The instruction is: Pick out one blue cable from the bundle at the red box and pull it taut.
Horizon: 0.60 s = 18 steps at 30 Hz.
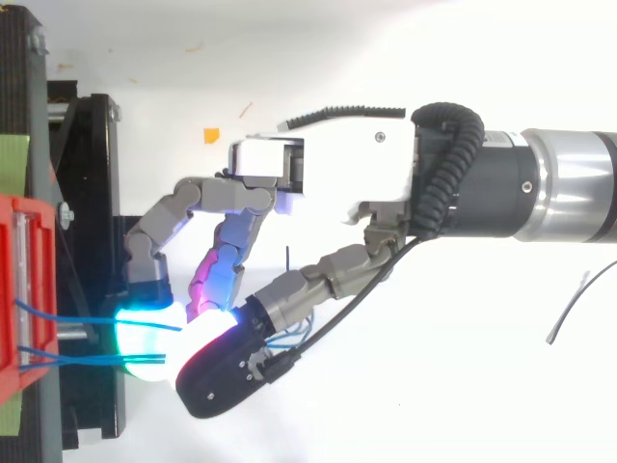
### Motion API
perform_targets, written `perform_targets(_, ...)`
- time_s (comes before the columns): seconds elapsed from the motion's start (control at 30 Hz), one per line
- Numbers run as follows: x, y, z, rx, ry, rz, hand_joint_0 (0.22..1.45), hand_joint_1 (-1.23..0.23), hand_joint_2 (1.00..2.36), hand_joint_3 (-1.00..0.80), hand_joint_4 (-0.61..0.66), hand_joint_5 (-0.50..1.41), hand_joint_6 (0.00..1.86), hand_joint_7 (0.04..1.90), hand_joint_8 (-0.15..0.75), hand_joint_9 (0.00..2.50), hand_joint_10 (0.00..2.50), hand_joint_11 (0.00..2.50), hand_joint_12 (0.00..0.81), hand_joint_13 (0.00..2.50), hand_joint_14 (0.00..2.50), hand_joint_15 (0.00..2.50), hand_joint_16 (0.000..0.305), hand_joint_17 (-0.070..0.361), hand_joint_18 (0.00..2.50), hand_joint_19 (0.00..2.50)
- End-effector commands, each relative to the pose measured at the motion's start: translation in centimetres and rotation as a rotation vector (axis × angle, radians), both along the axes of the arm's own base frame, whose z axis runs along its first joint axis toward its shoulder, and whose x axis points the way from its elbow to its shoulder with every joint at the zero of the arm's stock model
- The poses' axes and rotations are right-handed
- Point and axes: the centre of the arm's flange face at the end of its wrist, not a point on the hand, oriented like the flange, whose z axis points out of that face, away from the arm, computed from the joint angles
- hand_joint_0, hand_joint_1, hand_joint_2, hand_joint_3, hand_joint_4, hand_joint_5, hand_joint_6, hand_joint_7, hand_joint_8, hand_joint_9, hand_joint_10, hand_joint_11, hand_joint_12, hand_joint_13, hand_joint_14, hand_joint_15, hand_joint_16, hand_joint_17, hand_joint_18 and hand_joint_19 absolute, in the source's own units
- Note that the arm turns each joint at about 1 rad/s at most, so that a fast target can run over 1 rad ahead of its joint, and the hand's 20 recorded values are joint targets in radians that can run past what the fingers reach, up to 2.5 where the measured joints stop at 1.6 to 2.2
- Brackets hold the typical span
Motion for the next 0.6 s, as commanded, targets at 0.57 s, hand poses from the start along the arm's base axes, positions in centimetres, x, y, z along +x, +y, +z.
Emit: perform_targets(0.57, 0.05, 0.02, 0.09, 0.000, -0.002, 0.000, 0.66, -0.98, 1.00, -0.50, -0.23, -0.08, 0.94, 1.03, 0.261, 1.33, 0.03, 0.83, 0.292, 1.03, 0.02, 0.52, 0.039, 0.088, 0.93, 0.64)
